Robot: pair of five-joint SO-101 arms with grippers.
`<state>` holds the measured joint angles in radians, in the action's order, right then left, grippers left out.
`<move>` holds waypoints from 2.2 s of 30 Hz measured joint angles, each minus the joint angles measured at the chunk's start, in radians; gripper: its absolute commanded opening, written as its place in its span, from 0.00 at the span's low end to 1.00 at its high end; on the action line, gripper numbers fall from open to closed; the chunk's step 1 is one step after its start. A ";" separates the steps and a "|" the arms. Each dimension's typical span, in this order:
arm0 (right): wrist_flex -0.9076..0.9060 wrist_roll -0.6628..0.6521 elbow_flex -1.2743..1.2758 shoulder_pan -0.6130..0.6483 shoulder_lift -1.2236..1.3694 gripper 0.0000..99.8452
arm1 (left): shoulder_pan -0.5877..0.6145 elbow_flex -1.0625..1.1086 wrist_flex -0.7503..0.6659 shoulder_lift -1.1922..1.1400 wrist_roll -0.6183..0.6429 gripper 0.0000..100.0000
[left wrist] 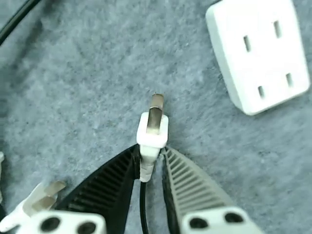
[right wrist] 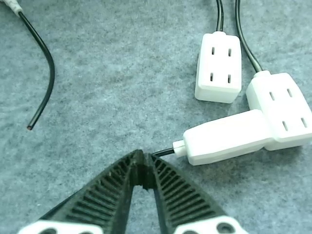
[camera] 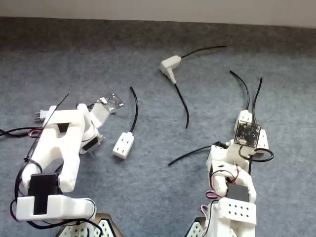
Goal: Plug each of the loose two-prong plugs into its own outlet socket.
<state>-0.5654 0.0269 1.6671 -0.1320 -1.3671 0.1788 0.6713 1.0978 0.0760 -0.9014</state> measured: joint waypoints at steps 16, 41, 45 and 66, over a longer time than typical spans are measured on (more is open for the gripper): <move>0.000 0.000 0.000 0.000 0.000 0.01 | -0.135 -0.393 0.253 0.012 0.000 0.01; 0.000 0.000 0.000 0.000 0.000 0.01 | -0.292 0.568 0.359 1.471 -0.245 0.01; 0.000 0.000 0.000 0.000 0.000 0.01 | -0.275 0.571 0.474 1.564 -0.356 0.01; 0.000 0.000 0.000 0.000 0.000 0.01 | -0.583 0.399 0.351 1.068 -0.166 0.01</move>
<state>-0.5654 0.0269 1.6671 -0.1320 -1.3671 -0.4043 1.0702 1.4492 1.1439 -1.0671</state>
